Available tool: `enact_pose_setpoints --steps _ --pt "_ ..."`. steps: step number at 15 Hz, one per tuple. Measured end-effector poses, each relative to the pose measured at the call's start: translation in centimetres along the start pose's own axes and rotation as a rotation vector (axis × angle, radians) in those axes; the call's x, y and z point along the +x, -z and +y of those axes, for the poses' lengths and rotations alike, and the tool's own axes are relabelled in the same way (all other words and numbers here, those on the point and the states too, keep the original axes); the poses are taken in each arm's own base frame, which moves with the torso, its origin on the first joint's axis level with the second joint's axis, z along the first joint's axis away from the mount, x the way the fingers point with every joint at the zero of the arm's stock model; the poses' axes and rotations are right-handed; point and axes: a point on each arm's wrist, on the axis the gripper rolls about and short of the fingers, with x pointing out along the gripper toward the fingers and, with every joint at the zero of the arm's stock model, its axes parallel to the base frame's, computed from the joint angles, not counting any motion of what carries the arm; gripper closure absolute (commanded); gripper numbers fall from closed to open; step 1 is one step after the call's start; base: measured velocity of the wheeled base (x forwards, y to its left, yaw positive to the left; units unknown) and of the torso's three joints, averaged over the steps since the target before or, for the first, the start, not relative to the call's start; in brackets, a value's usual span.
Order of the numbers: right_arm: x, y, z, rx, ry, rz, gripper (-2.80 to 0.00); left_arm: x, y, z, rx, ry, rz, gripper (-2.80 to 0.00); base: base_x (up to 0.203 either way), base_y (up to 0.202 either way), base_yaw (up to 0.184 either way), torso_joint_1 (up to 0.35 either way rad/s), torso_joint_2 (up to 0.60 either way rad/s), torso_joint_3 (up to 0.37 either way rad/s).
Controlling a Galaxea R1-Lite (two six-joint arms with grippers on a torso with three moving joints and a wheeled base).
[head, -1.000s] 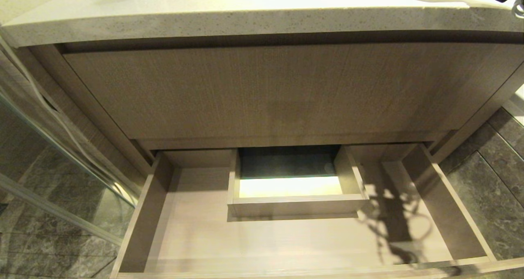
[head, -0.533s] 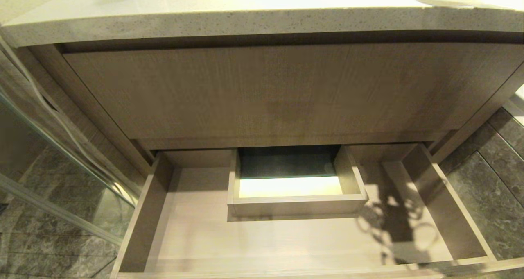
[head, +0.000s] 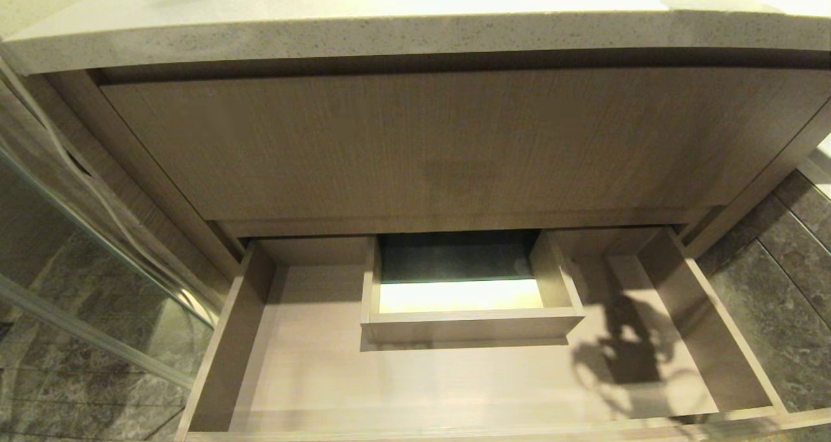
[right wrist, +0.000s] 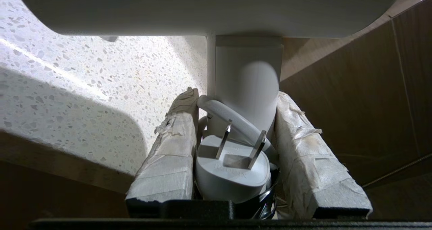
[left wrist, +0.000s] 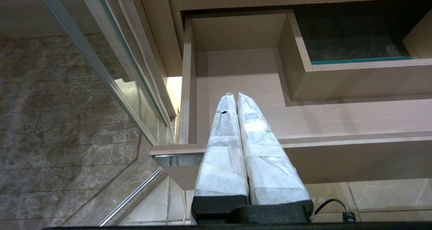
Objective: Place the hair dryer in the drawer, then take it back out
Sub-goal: Place it on the countertop
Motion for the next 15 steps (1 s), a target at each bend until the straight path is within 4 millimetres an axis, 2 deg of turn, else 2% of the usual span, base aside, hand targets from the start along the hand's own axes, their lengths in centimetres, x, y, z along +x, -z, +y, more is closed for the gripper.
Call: enact_pose_setpoints --steps 15 --pt "-0.09 0.25 -0.23 -0.003 0.006 0.005 0.00 0.00 0.00 0.00 -0.001 0.000 0.000 0.00 0.000 0.000 0.000 0.000 0.00 0.000"
